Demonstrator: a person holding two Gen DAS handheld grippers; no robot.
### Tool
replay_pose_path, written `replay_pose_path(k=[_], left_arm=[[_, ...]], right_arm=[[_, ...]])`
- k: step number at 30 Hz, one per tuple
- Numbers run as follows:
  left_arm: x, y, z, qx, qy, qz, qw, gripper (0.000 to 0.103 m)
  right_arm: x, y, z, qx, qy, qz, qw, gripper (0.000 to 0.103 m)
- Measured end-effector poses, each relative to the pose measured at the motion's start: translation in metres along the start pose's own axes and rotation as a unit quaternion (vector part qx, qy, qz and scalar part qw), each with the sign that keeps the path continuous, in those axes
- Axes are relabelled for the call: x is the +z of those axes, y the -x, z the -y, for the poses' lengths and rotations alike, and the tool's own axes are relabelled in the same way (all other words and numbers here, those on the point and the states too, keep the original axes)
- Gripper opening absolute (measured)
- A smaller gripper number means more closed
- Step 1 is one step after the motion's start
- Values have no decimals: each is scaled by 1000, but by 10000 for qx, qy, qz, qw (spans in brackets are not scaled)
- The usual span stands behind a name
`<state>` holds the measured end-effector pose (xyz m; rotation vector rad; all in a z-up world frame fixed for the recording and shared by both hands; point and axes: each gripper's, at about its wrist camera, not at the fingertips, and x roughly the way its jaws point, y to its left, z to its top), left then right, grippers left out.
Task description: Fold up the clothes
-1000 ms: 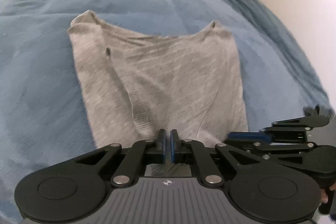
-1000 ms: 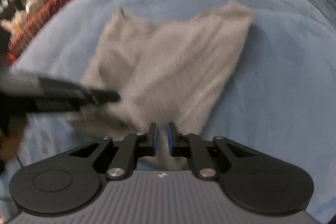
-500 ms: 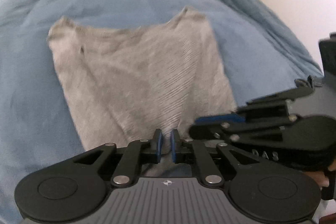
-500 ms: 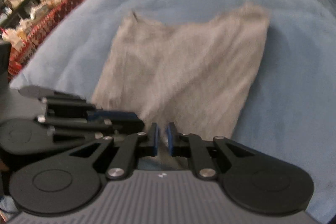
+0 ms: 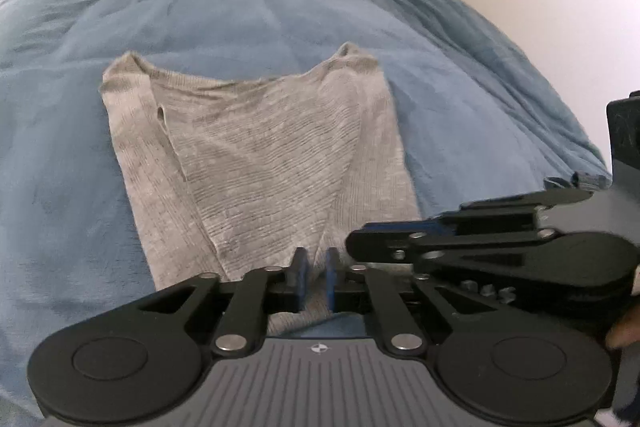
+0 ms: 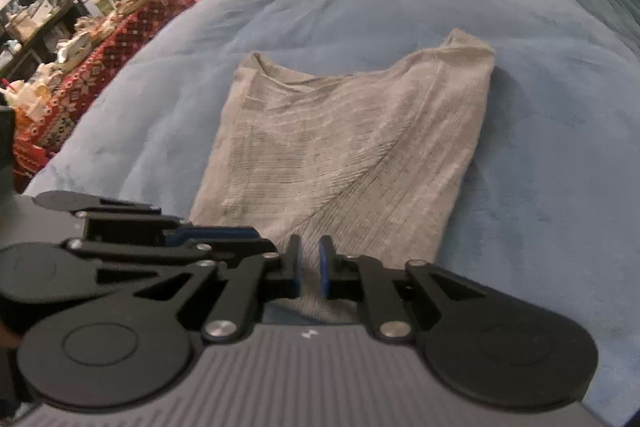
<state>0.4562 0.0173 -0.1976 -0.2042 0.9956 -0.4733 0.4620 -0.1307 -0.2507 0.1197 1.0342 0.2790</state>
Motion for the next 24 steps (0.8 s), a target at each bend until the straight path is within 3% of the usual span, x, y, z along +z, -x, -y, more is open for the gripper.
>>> replay_pose_path(k=[4, 10, 13, 17, 19, 24], left_arm=[[-23, -20, -12, 109, 141, -364, 9992, 6], [-41, -8, -24, 40, 591, -317, 9977, 6], [-43, 8, -15, 108, 416, -282, 9987, 6], [-44, 25, -10, 184, 402, 118, 9990, 6], [-45, 24, -13, 284, 461, 253, 9982, 6], [-59, 5, -29, 496, 456, -21, 9977, 6]], right_arm=[[-18, -18, 5, -107, -63, -98, 9999, 3], [-50, -6, 5, -113, -249, -326, 9991, 3], [-49, 10, 1, -68, -325, -314, 9990, 4], [-42, 27, -11, 65, -183, 79, 9998, 4], [-35, 16, -19, 77, 11, 119, 9999, 5], [-33, -23, -21, -42, 183, -181, 9997, 4]])
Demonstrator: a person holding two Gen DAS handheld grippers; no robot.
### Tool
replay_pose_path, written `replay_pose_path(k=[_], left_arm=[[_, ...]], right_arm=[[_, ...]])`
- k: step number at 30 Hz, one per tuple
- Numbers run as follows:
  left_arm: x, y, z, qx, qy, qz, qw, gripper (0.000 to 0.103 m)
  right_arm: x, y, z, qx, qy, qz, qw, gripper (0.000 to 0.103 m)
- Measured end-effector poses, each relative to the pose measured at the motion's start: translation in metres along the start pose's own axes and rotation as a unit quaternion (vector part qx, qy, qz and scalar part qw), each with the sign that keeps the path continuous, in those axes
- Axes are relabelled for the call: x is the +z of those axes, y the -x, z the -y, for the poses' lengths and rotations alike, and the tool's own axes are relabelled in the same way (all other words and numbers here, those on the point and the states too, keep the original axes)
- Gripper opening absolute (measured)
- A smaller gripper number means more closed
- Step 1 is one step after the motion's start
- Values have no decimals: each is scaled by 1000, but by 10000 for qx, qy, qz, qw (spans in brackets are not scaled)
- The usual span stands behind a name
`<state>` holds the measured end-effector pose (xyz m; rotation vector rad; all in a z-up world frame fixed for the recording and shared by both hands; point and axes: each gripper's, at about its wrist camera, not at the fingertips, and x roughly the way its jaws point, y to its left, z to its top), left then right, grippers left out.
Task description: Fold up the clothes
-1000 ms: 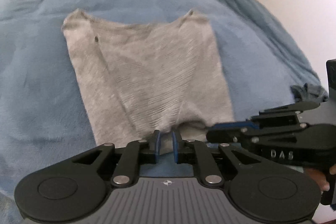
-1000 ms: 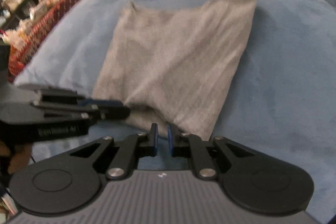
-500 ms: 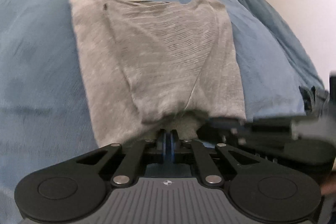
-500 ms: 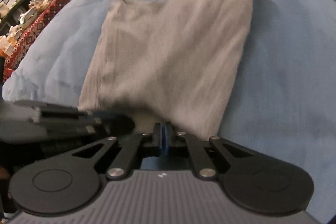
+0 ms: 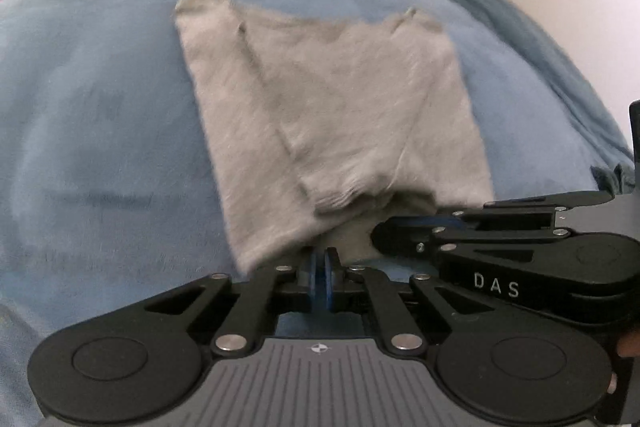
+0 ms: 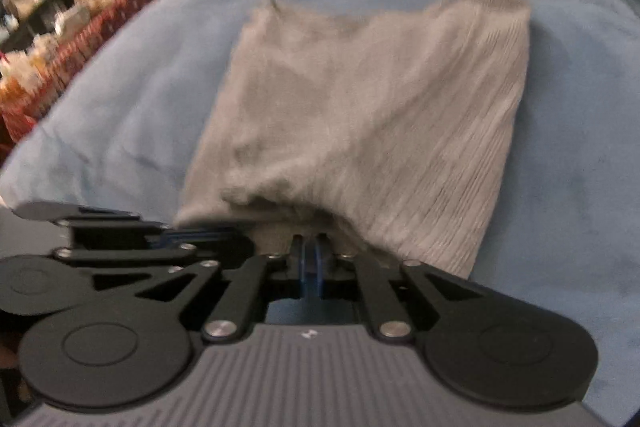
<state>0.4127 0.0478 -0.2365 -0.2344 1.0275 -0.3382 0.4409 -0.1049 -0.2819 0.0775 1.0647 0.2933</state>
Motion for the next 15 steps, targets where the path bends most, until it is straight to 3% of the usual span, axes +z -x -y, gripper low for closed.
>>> replay_pose_path(k=[6, 10, 15], left_arm=[[-7, 15, 1, 15, 8, -63, 10000, 6], [3, 34, 5, -156, 45, 344, 9993, 6], [1, 10, -6, -13, 64, 190, 9998, 6]], right_arm=[[-17, 25, 1, 57, -262, -148, 9995, 4], [-3, 53, -1, -83, -146, 217, 9996, 5], [0, 43, 25, -416, -283, 186, 9986, 4]])
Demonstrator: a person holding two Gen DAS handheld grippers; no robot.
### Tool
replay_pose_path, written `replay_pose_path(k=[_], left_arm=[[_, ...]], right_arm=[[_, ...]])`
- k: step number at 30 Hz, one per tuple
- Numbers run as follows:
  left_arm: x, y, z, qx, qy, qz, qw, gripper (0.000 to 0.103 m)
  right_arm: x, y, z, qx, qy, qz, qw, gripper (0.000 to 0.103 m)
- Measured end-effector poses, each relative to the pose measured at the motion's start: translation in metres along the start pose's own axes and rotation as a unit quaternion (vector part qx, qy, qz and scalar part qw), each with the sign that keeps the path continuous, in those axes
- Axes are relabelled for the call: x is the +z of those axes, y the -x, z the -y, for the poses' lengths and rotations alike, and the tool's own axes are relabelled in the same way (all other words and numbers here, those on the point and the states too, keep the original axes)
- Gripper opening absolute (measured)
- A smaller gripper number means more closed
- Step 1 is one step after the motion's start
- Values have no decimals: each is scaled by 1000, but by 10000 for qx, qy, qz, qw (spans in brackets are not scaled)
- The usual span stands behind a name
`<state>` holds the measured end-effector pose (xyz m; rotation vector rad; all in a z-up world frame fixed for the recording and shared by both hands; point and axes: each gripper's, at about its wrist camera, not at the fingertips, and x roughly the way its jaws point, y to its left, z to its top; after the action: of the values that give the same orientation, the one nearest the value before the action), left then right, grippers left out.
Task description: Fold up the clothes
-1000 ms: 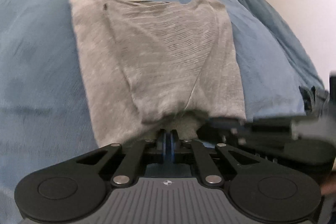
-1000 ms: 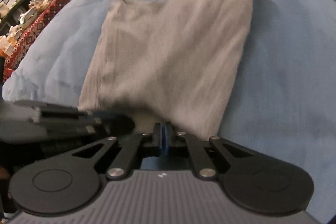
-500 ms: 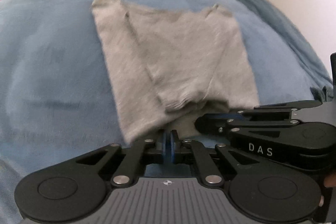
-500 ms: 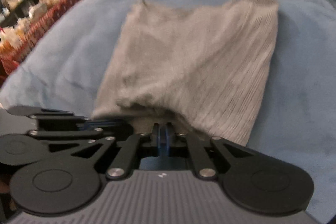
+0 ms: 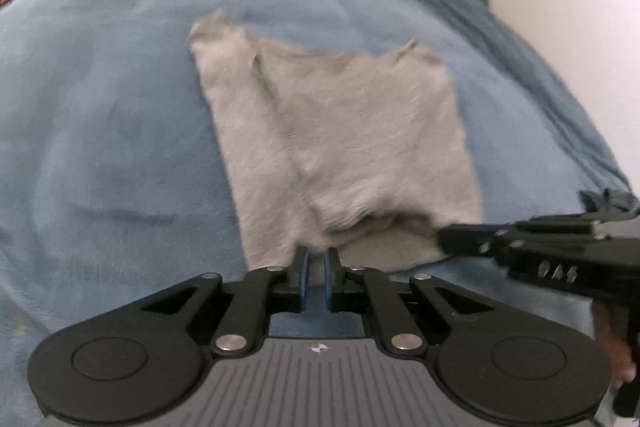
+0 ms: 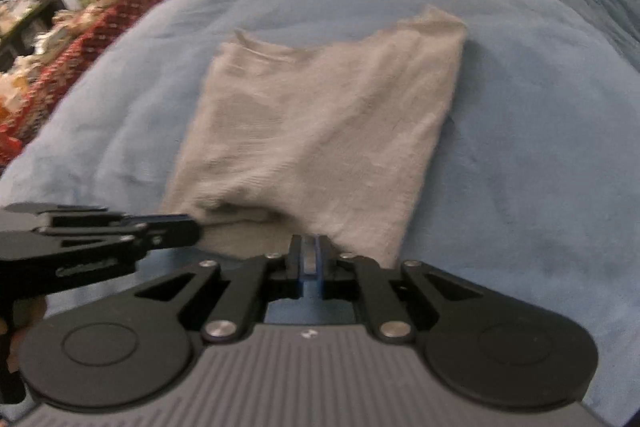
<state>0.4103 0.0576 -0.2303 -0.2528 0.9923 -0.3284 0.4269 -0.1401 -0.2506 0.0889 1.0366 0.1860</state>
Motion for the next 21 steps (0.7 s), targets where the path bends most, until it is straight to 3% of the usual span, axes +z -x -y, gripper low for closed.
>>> replay_pose_path(k=[4, 10, 14, 19, 21], left_arm=[[-14, -5, -6, 48, 0, -138, 9999, 7], [-19, 16, -2, 107, -23, -199, 9997, 7], [-15, 31, -5, 219, 35, 36, 9997, 14], [2, 35, -17, 31, 621, 433, 9971, 17], [13, 29, -18, 34, 611, 536, 9967, 17]], right_arm=[[-19, -6, 7, -74, 53, -96, 9999, 4], [-30, 18, 6, -144, 156, -119, 9997, 4], [-38, 50, 11, -329, 427, 25, 9985, 5], [-28, 68, 27, -404, 315, 74, 9987, 6], [-24, 71, 30, -421, 257, 112, 9987, 12]])
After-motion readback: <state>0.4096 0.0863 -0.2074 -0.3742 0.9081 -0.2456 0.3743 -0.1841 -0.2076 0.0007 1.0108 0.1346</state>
